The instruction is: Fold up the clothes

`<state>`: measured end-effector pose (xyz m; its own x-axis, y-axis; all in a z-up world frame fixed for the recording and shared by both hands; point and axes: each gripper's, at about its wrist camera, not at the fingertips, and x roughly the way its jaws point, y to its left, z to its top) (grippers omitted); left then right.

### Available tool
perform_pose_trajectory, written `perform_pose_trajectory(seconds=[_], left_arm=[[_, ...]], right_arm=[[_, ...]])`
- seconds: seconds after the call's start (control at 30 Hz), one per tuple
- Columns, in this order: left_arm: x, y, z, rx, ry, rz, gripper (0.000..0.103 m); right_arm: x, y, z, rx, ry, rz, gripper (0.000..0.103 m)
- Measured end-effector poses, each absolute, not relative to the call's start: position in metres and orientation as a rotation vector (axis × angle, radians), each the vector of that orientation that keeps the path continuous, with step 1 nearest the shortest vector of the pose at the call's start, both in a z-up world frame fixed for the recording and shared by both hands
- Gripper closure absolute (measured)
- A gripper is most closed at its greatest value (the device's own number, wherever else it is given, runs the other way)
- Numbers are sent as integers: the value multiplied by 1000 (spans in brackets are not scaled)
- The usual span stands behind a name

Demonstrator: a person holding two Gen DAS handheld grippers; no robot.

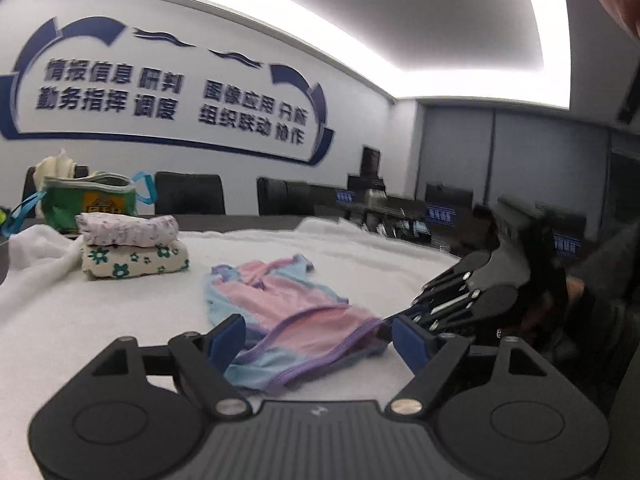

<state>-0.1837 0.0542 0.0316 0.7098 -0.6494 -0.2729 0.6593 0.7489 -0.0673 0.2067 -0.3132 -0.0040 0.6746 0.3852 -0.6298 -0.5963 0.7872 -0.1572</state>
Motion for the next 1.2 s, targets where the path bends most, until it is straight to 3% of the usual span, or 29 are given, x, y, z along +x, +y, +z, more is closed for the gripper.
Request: perform_pose_trajectory(seconds=[0.23, 0.37, 0.43, 0.5, 0.67, 0.8, 0.9, 0.93, 1.07, 1.2], left_arm=[[-159, -35, 1, 425, 324, -642, 29], [-151, -32, -1, 399, 344, -649, 29], [-149, -21, 0, 361, 355, -644, 29], [-145, -7, 3, 304, 376, -630, 29], [-133, 16, 10, 173, 417, -542, 30], [-132, 19, 13, 152, 419, -467, 30], [-131, 21, 14, 132, 414, -419, 30], [-128, 21, 15, 119, 409, -409, 30], [-115, 12, 22, 74, 366, -427, 30], [-98, -8, 28, 55, 339, -462, 30]], right_arm=[[205, -321, -2, -317, 597, 563, 96], [206, -320, -2, -319, 598, 607, 92], [206, -328, 3, -243, 607, 664, 72], [208, -343, 16, -122, 582, 696, 59], [243, -331, 29, -147, 525, 683, 58], [281, -283, 7, -395, 649, 738, 61], [293, -260, 1, -546, 715, 702, 98], [291, -257, 7, -576, 695, 687, 98], [227, -262, 48, -621, 279, 556, 98], [166, -271, 47, -594, -66, 369, 97]])
